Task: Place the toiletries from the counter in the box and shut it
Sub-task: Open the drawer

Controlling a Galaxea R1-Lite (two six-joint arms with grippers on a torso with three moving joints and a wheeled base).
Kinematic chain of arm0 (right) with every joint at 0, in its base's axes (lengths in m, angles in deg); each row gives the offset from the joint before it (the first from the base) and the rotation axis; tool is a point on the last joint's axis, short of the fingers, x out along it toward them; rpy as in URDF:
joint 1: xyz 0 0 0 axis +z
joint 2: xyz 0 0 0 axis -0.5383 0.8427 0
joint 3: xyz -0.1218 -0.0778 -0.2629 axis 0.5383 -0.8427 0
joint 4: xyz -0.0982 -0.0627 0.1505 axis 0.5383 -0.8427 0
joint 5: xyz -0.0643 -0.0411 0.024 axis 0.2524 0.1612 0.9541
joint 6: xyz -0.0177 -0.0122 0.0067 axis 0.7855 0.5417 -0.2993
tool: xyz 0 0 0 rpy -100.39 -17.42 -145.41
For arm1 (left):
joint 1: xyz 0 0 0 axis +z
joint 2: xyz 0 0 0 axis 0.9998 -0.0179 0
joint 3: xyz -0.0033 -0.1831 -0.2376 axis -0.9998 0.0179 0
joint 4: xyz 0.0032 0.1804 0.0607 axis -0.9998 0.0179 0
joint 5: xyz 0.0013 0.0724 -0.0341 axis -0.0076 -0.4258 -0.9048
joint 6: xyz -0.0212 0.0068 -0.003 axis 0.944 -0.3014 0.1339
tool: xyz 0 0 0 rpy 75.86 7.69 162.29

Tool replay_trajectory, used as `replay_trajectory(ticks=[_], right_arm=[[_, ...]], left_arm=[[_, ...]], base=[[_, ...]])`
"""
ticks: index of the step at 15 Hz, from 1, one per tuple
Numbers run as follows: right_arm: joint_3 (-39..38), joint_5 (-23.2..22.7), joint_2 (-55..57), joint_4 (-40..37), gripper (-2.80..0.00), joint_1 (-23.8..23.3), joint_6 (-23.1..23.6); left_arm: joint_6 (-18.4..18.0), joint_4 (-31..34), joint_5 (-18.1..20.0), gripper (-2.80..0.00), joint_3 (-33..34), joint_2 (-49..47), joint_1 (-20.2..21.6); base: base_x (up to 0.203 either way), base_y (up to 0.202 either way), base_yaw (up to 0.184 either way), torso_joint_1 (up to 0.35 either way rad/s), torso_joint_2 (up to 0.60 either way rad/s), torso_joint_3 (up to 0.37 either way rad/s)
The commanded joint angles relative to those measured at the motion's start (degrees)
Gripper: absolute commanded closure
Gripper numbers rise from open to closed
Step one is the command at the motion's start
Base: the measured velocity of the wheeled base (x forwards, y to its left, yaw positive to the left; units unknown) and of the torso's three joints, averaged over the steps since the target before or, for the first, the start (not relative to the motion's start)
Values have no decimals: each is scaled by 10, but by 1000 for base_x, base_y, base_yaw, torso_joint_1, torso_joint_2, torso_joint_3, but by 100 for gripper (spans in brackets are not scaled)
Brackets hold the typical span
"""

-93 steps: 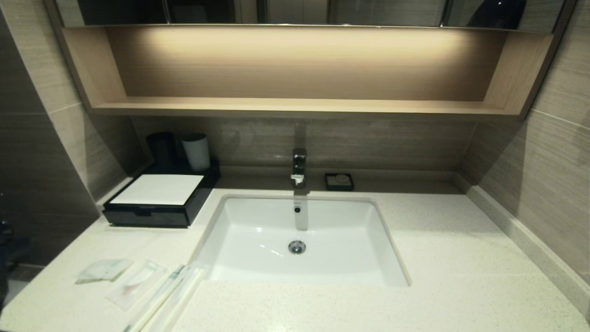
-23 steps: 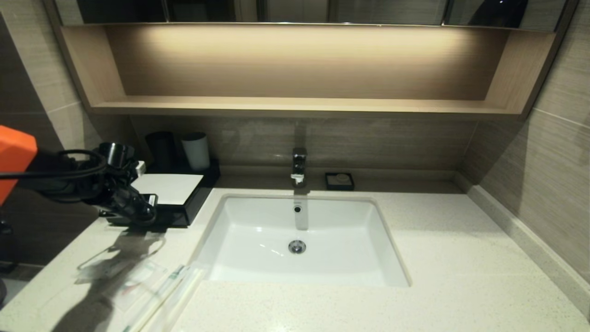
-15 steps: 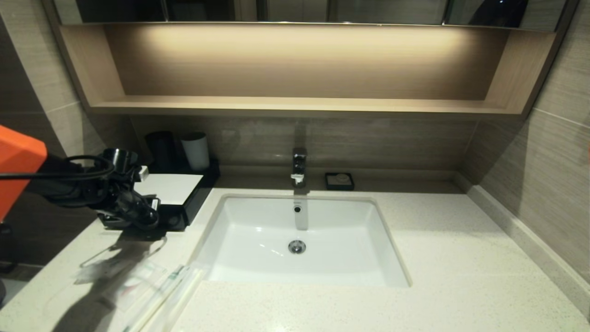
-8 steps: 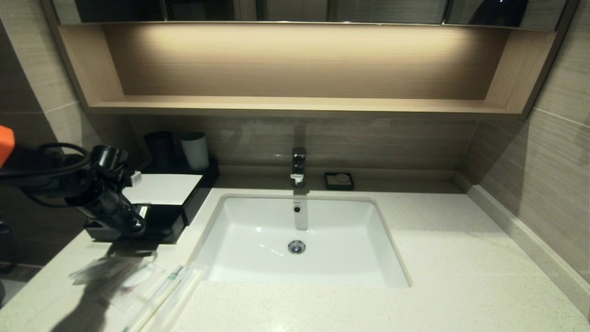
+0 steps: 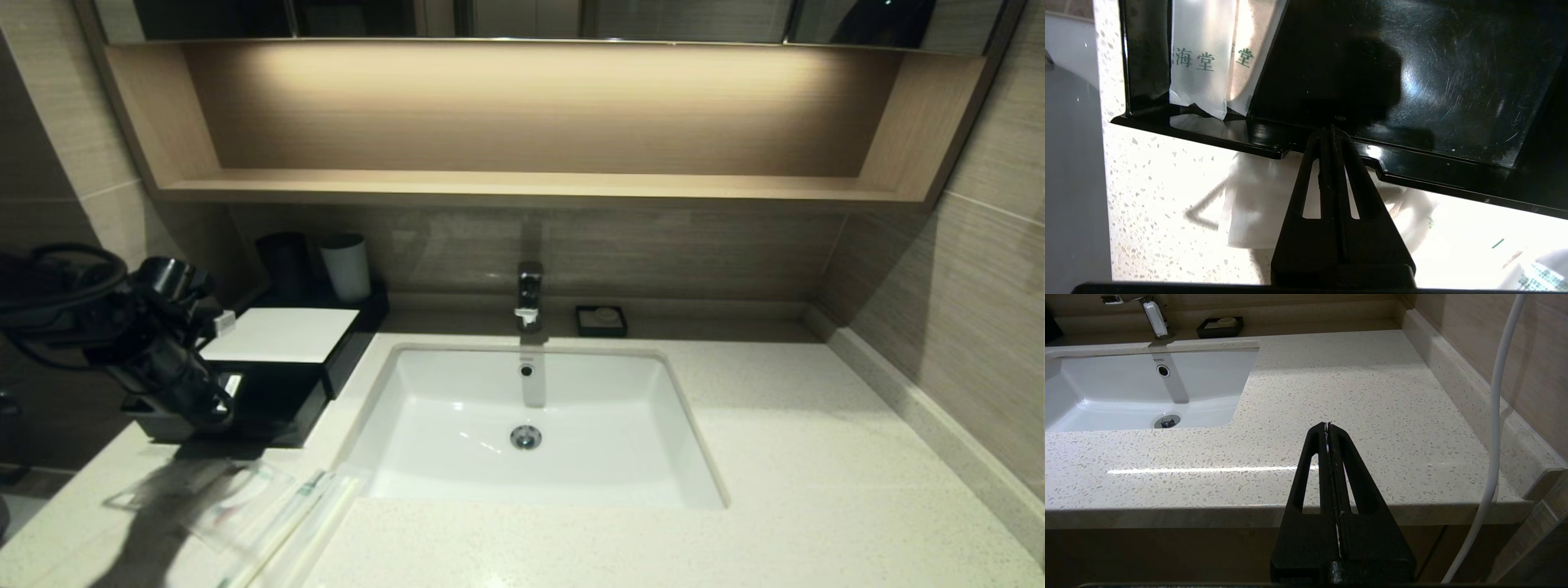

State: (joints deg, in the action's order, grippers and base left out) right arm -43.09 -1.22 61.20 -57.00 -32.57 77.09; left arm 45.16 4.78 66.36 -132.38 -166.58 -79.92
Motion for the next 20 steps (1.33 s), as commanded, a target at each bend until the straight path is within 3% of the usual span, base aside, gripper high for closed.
replay_trajectory(ticks=[1,8,13,17,19,20], right_arm=[[0,0,1,0,0,0,0],[0,0,1,0,0,0,0],[0,0,1,0,0,0,0],[0,0,1,0,0,0,0],[0,0,0,0,0,0,0],[0,0,1,0,0,1,0]], left_arm=[[-1,19,-1,0,2,0,1],[-10,112,-4,0,-4,5,1],[-10,106,-16,0,-1,17,6],[-19,114,-12,0,0,90,9],[-18,102,10,0,4,123,9],[-18,82,41,0,11,140,9]], base=[[0,0,0,0,0,0],[0,0,0,0,0,0],[0,0,0,0,0,0],[0,0,0,0,0,0],[0,0,0,0,0,0],[0,0,0,0,0,0]])
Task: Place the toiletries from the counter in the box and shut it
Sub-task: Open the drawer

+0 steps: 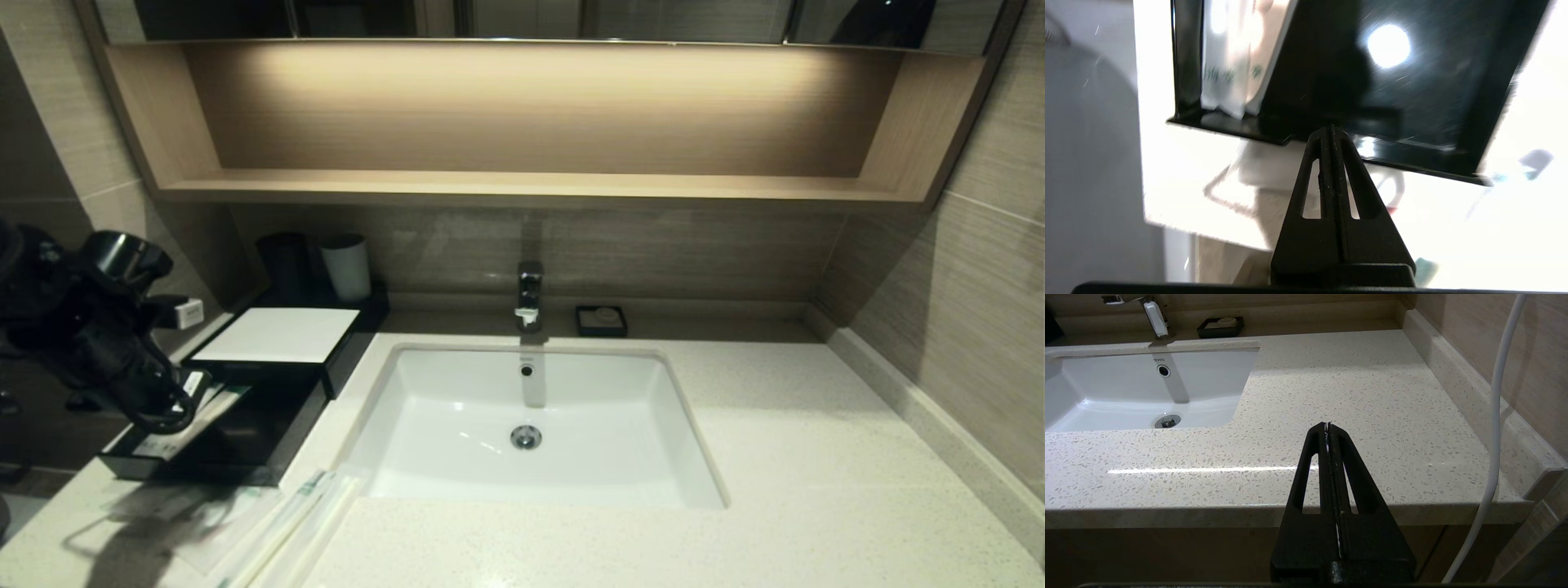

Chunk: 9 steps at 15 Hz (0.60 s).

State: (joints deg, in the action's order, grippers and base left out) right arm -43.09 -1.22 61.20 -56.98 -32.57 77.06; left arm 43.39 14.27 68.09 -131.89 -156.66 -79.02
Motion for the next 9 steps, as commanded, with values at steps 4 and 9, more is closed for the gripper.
replay_trajectory(ticks=[4,9], right_arm=[[0,0,0,0,0,0,0],[0,0,0,0,0,0,0]], left_arm=[[2,43,8,0,30,80,2],[-3,91,0,0,97,111,49]], base=[[0,0,0,0,0,0],[0,0,0,0,0,0]])
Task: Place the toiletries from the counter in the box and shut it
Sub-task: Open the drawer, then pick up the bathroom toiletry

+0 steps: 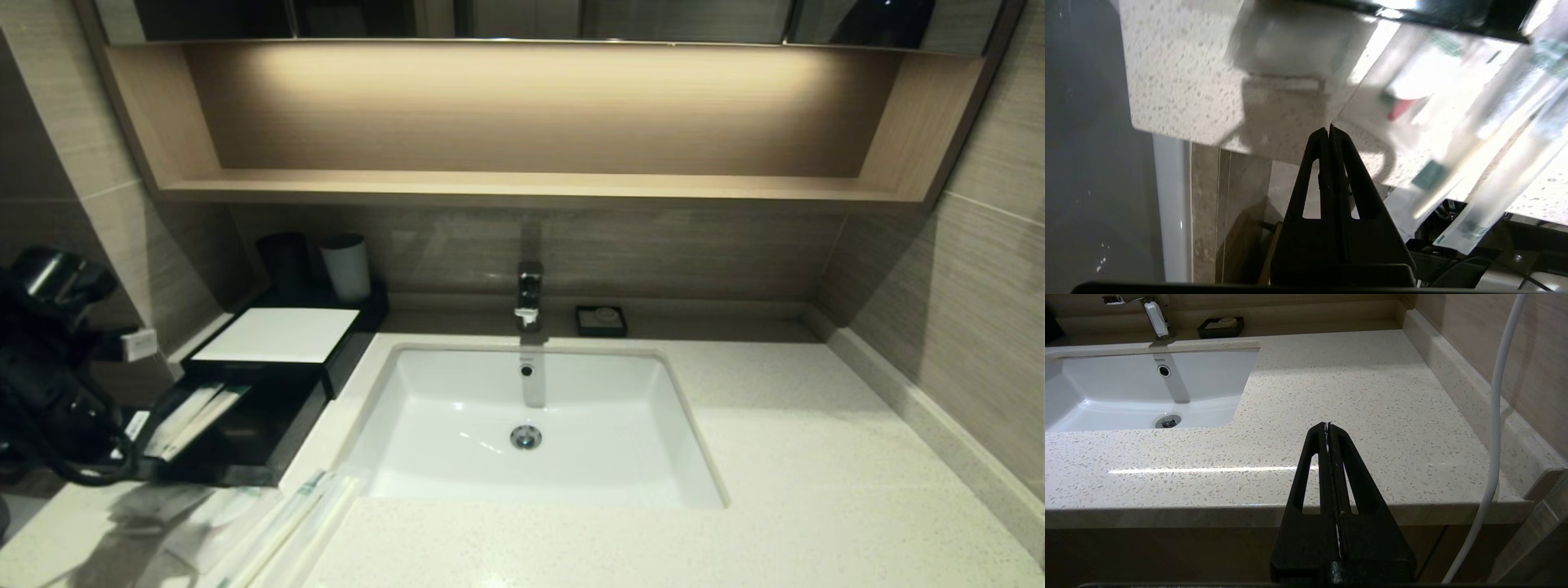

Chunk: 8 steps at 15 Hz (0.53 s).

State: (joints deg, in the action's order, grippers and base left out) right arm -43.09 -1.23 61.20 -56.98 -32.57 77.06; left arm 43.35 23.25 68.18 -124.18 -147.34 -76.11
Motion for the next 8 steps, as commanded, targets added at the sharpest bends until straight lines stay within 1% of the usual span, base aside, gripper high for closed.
replay_trajectory(ticks=[1,6,7,8], right_arm=[[0,0,0,0,0,0,0],[0,0,1,0,0,0,0],[0,0,0,0,0,1,0],[0,0,1,0,0,0,0]], left_arm=[[-3,0,-1,0,23,17,23],[-4,-8,-1,0,31,8,23],[-3,-8,-1,-280,30,4,23],[0,-8,1,-280,25,-6,23]], base=[[0,0,0,0,0,0],[0,0,0,0,0,0],[0,0,0,0,0,0],[0,0,0,0,0,0]])
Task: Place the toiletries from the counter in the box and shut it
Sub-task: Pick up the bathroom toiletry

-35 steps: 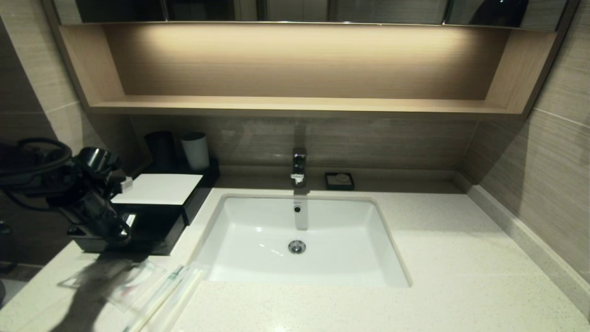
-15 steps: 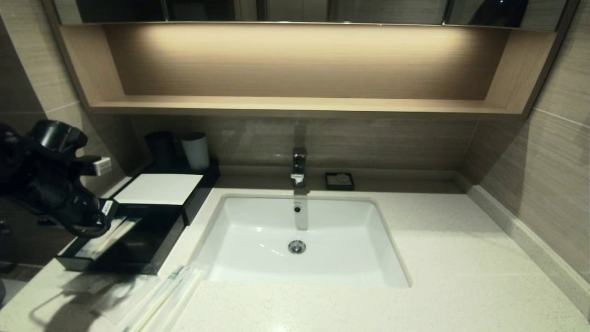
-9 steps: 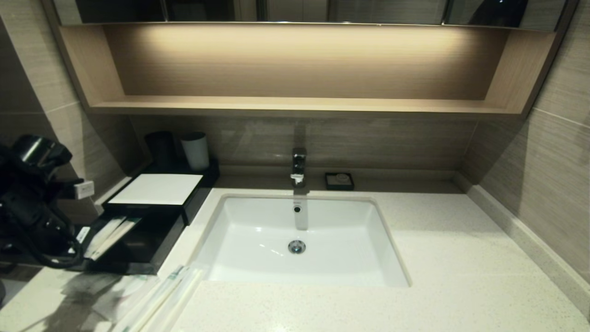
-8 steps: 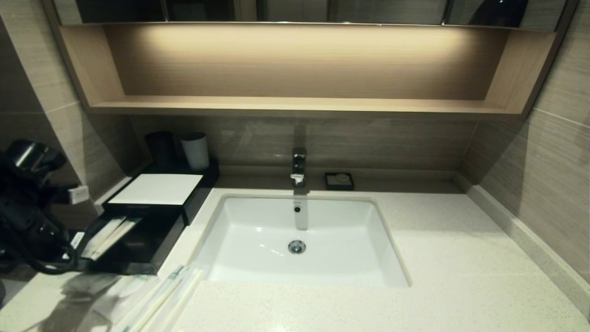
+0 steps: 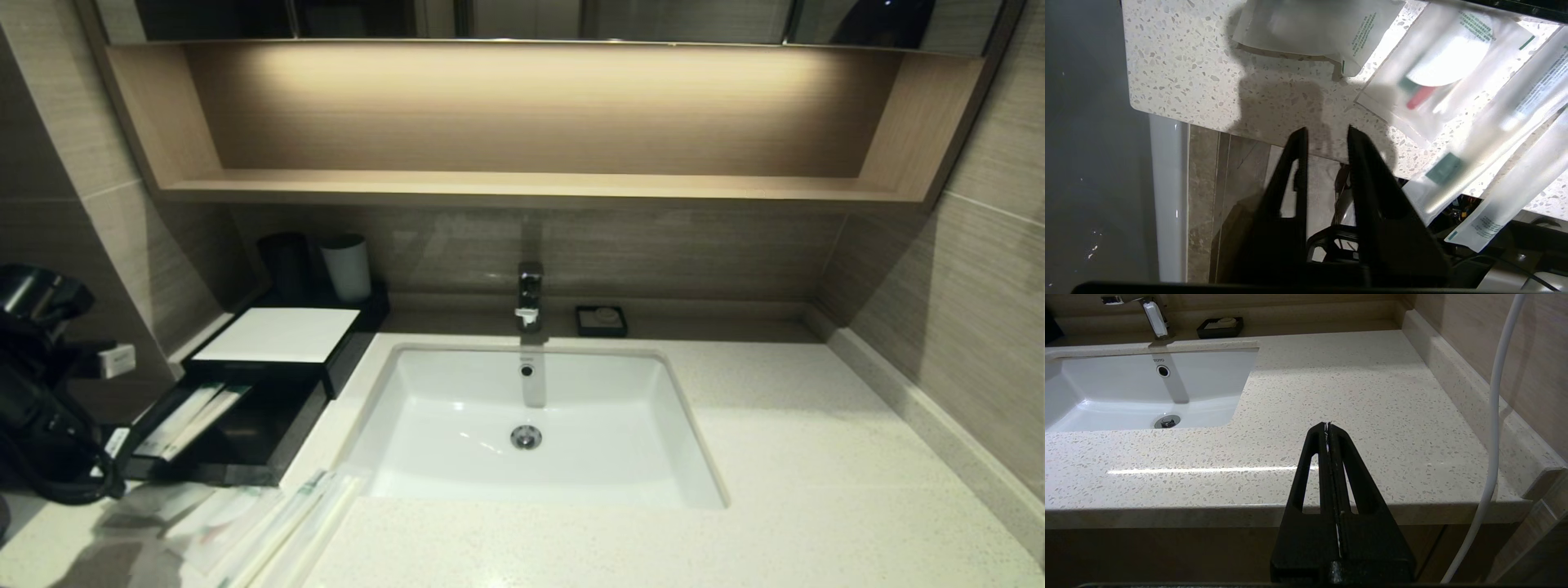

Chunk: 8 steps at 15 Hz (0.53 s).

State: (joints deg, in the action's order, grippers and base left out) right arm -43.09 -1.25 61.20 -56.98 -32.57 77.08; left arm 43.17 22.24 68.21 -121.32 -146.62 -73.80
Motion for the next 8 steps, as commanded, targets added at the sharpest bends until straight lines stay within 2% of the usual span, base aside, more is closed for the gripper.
replay_trajectory(ticks=[1,8], right_arm=[[0,0,0,0,0,0,0],[0,0,1,0,0,0,0]], left_arm=[[3,1,1,-280,-9,-27,0],[4,1,2,-280,-52,-107,13]], base=[[0,0,0,0,0,0],[0,0,0,0,0,0]])
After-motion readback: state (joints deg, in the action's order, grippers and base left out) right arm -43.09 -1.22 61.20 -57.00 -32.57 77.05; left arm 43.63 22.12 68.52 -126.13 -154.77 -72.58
